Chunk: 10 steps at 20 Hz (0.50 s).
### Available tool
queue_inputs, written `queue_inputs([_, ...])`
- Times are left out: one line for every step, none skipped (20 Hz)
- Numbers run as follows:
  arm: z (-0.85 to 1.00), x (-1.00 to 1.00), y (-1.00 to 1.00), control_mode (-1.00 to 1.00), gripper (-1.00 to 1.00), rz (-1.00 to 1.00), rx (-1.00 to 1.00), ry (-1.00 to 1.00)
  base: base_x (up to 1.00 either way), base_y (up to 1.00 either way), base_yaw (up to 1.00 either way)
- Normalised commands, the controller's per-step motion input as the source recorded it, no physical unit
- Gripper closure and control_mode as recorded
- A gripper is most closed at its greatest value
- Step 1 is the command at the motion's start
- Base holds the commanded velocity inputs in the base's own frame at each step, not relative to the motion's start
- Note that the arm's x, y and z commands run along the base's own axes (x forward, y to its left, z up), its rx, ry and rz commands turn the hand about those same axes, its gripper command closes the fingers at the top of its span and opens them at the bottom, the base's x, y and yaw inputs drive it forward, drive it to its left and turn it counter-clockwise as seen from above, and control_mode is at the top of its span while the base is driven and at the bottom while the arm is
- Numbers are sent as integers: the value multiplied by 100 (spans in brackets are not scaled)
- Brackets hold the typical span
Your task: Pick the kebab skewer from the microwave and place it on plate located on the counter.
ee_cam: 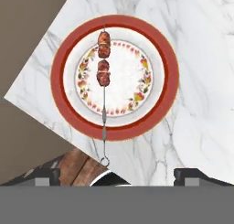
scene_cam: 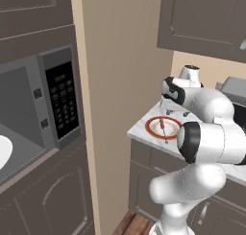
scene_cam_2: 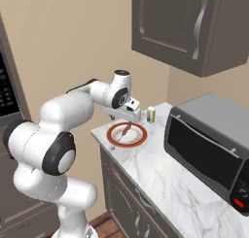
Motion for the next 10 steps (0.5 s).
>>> queue_inputs([100,-81,16,-100,-100,4,0,-5,0,0,0])
queue_inputs([100,-77,18,-100,-100,4,0,-4,0,0,0])
queue_inputs([97,-79,14,-100,-100,3,0,0,0,0,0])
queue_inputs([91,-73,19,-100,-100,3,0,0,0,0,0])
queue_inputs([87,-76,31,-100,-100,2,0,0,0,0,0])
queue_inputs([74,-86,36,-100,-100,2,-1,-3,0,0,0])
queue_inputs([73,-87,35,-100,-100,2,-1,-3,0,0,0])
queue_inputs([61,-99,31,-100,-100,2,-3,-4,0,0,0])
queue_inputs([54,-100,29,-100,-100,3,-3,-5,0,0,0])
queue_inputs([54,-100,31,-100,-100,1,-3,-8,0,0,0])
